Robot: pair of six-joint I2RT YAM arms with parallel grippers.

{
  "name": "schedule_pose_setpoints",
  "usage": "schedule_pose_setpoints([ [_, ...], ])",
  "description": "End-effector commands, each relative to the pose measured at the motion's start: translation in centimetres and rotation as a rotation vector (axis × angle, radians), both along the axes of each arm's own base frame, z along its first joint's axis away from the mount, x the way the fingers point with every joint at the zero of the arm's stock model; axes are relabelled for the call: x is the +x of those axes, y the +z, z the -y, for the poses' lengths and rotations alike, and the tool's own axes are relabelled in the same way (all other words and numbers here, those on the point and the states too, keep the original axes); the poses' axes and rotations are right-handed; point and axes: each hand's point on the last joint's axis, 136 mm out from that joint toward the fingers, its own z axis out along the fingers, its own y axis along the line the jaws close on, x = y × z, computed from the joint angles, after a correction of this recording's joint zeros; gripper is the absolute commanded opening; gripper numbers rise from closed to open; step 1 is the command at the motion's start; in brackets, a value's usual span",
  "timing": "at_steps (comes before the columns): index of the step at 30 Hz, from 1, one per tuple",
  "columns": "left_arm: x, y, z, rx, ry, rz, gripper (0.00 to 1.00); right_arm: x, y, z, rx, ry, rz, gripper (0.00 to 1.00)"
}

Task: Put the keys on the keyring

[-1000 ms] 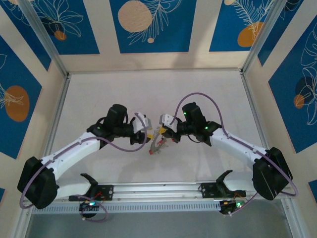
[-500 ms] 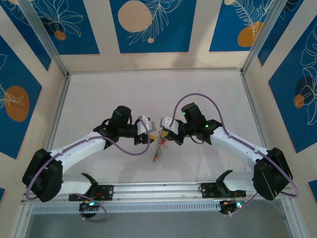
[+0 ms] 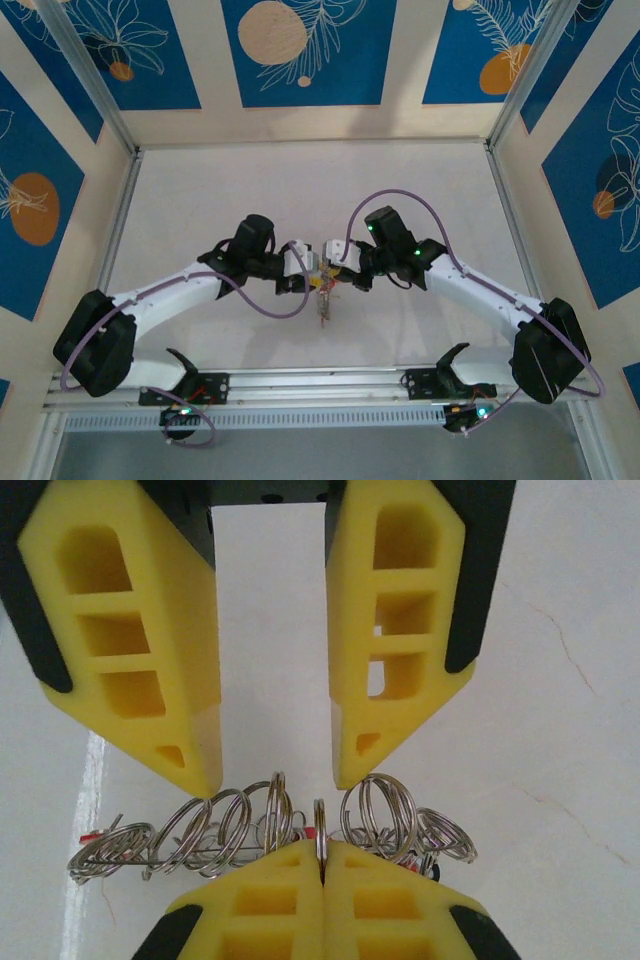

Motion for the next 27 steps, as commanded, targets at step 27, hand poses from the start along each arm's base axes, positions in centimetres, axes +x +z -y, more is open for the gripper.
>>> schedule_pose_setpoints([
  [27,0.5,2.1,0.7,-0.178,-0.003,0.088,0.25,-0.4,0.1,2.3,-0.269,0.104,0.046,0.0],
])
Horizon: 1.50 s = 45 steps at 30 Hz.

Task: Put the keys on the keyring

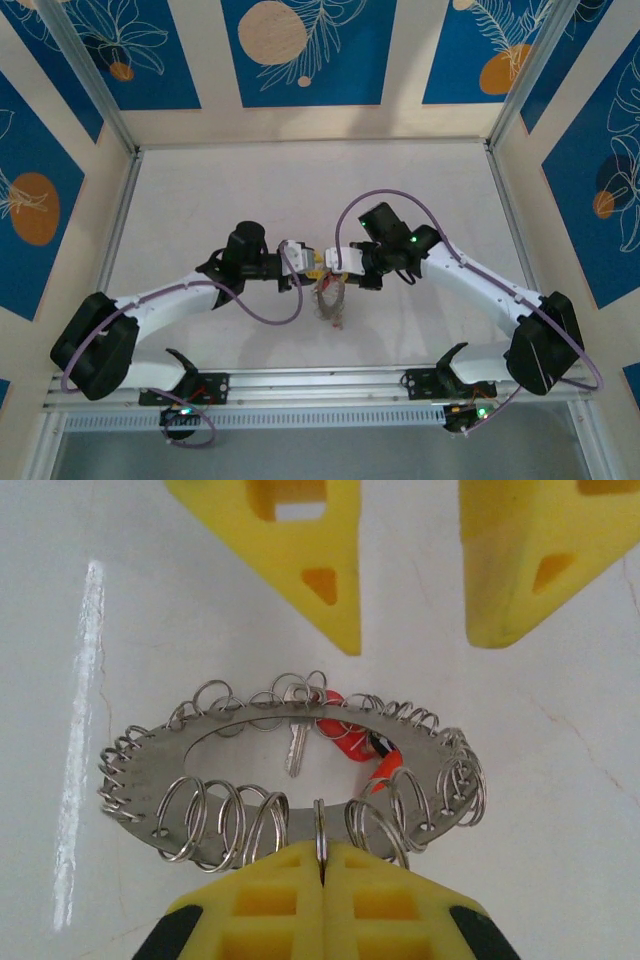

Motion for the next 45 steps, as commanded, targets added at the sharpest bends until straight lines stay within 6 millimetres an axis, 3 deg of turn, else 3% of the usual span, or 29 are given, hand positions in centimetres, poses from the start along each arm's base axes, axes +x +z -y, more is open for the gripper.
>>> schedule_pose_setpoints([
  [1,-1.2,0.6,0.6,-0.032,-0.079,-0.012,0.25,0.2,1.3,-0.6,0.01,0.029,0.018,0.0],
  [21,-3.1,-1.3,2.6,-0.015,-0.108,-0.062,0.3,1.0,2.5,-1.9,0.014,0.024,0.061,0.0],
  [32,-2.1,-1.2,2.2,-0.035,-0.039,-0.026,0.29,0.1,3.1,-3.2,0.125,0.07,0.068,0.0],
  [39,-1.7,-0.8,-0.1,-0.07,-0.013,-0.011,0.28,0.2,3.1,-2.5,0.208,0.038,0.072,0.0],
  [45,-0.8,-0.3,-0.2,-0.115,0.012,-0.016,0.19,-0.3,3.2,-2.6,0.247,0.059,0.067,0.0],
])
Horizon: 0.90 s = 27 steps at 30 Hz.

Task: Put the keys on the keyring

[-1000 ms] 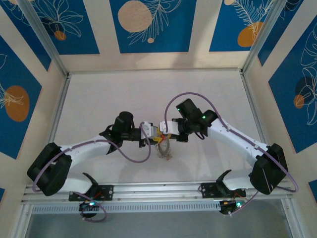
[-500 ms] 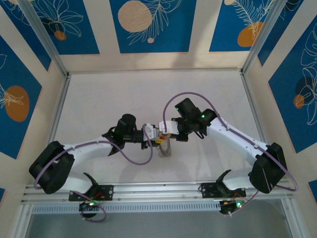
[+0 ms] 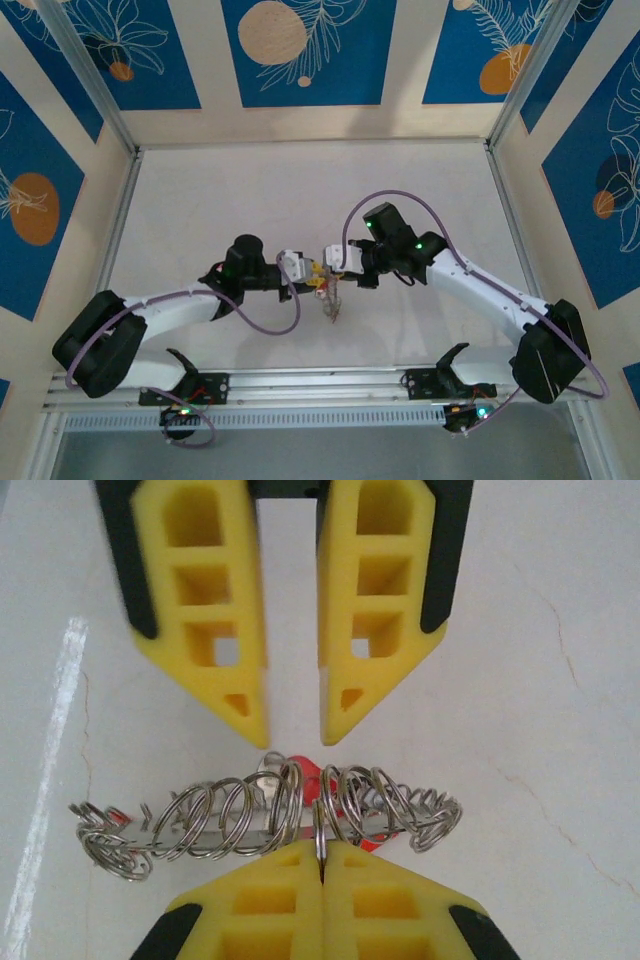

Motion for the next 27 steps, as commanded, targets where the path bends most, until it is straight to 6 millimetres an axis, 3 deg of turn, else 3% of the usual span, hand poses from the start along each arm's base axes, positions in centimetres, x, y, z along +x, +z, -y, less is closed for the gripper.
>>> schedule_pose_setpoints([
  [1,0.2,1.3,0.1,-0.059,-0.012,0.02,0.19,-0.4,1.6,-0.9,0.091,0.035,0.013,0.0],
  [5,0.1,2.1,0.0,-0.076,-0.043,0.025,0.17,-0.1,1.5,-0.9,0.085,0.029,0.02,0.0],
  [8,-0.7,1.9,0.2,-0.056,-0.106,-0.004,0.08,0.4,1.5,-0.8,0.082,0.006,0.024,0.0],
  [11,-0.9,1.5,0.2,-0.062,-0.107,-0.035,0.08,0.6,1.5,-0.7,0.085,0.0,0.021,0.0],
  [16,-0.5,1.1,0.2,-0.059,-0.073,-0.051,0.09,0.5,1.9,-0.9,0.11,0.001,0.021,0.0],
  [27,-3.6,-0.6,1.3,-0.002,-0.173,-0.081,0.17,1.2,2.4,-1.3,0.138,-0.019,0.032,0.0],
])
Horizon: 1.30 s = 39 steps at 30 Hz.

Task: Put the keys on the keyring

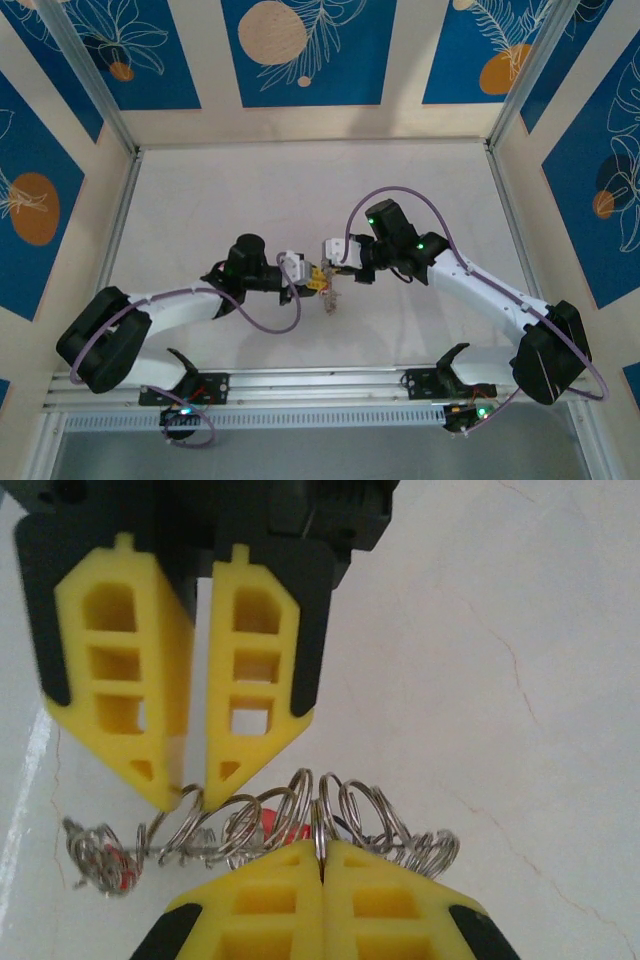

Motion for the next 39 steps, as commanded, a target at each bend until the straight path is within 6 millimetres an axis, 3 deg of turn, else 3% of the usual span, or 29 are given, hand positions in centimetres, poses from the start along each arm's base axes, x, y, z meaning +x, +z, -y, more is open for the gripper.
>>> schedule_pose_setpoints([
  [1,-2.1,-0.2,0.6,0.012,-0.076,-0.009,0.17,0.1,1.0,-0.4,0.057,-0.001,0.004,0.0],
  [6,-5.1,-0.3,0.8,0.013,-0.146,-0.03,0.2,0.6,1.2,-0.4,0.064,-0.016,0.009,0.0],
  [8,-5.5,-0.5,0.4,0.016,-0.129,-0.044,0.21,0.6,1.2,-0.4,0.066,-0.019,0.008,0.0],
  [14,-2.5,-0.9,-1.2,0.039,0.088,0.01,0.29,0.5,1.1,-0.5,0.074,-0.008,0.004,0.0],
  [19,1.8,0.2,-1.5,0.012,0.265,0.0,0.33,0.3,1.2,-0.8,0.085,0.003,0.002,0.0],
  [22,3.2,0.8,-1.1,-0.012,0.283,-0.003,0.35,0.2,1.1,-1.0,0.084,0.008,-0.001,0.0],
  [29,4.0,1.4,-0.7,-0.037,0.26,-0.004,0.43,0.0,1.1,-1.1,0.079,0.018,-0.001,0.0],
  [39,2.0,2.9,0.2,-0.087,0.11,-0.007,0.45,0.4,0.8,-1.5,0.063,0.006,-0.004,0.0],
])
